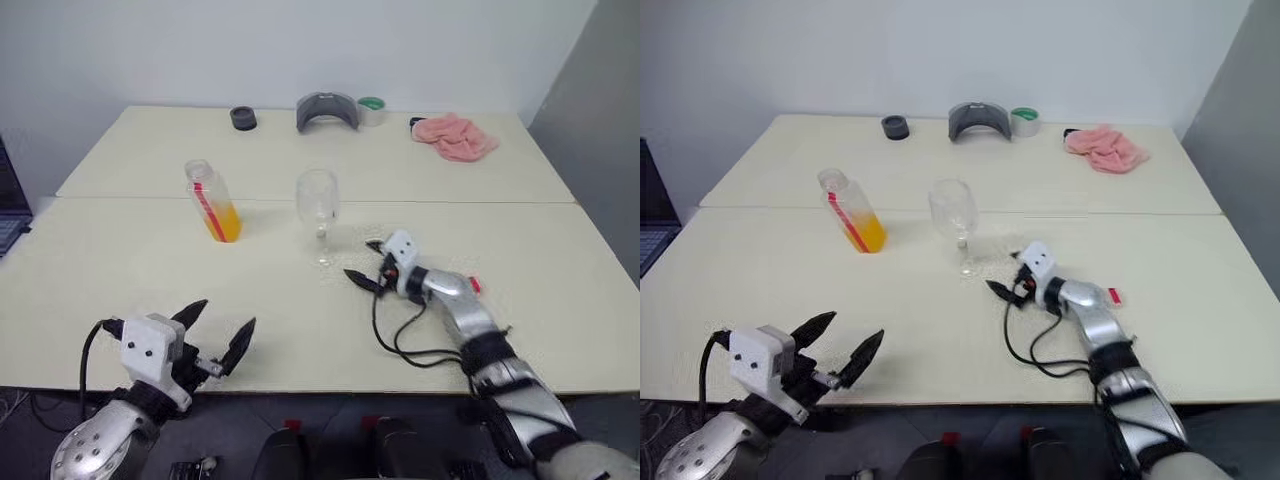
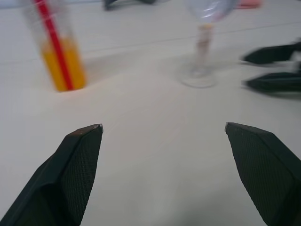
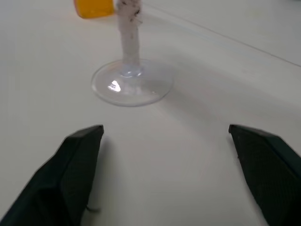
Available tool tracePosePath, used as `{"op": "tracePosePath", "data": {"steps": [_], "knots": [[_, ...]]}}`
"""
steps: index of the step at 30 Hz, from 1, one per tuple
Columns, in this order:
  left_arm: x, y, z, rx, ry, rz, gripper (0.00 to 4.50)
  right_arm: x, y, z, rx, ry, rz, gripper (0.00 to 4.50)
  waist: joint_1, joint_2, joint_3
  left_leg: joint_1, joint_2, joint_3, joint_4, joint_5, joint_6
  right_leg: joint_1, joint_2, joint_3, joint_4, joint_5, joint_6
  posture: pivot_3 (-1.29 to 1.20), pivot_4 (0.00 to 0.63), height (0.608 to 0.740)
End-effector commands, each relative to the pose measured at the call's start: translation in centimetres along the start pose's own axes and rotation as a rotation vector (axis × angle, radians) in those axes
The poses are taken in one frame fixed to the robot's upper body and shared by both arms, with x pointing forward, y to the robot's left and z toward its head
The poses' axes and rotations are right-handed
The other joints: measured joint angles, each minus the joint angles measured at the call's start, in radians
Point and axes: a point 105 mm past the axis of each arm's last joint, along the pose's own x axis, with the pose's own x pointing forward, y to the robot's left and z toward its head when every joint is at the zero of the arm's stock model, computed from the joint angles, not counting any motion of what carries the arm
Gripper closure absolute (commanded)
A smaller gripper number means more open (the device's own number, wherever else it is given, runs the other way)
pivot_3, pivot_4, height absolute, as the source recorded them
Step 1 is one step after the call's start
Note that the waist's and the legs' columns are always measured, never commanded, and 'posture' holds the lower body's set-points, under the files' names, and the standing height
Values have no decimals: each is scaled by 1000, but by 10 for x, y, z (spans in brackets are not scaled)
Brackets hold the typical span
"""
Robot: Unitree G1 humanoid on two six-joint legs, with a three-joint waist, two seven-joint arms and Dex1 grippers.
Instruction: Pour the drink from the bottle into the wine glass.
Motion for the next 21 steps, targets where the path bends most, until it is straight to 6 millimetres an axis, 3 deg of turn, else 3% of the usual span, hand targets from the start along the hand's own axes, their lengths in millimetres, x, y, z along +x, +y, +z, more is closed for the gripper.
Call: {"op": "tracePosePath", "data": {"steps": [1,7,11,16,21], "knots": [[14,11,4,24,-56,72,0,-33,13,57,-2,-111,78,18,6,0,0,0,0,0,0,0,0,0,-1,0,0,0,0,0,150,740],[50,21,-11,30,-69,123,0,-83,37,81,5,-46,215,18,4,-2,-1,3,-2,1,-4,0,0,1,0,0,-1,-1,3,0,150,740],[78,33,-2,60,-111,157,0,-106,51,103,6,-12,309,18,7,-4,0,2,-2,0,-4,0,0,0,2,0,-2,-1,3,0,150,740],[103,43,6,67,-151,184,0,-118,60,116,-13,33,357,18,9,-6,-1,1,-3,0,-4,0,0,0,2,0,-2,-1,3,0,150,740],[111,54,11,79,-174,222,0,-117,58,124,22,13,328,18,12,-8,0,1,-2,-1,-4,0,0,0,2,0,-2,0,1,0,150,740]]}}
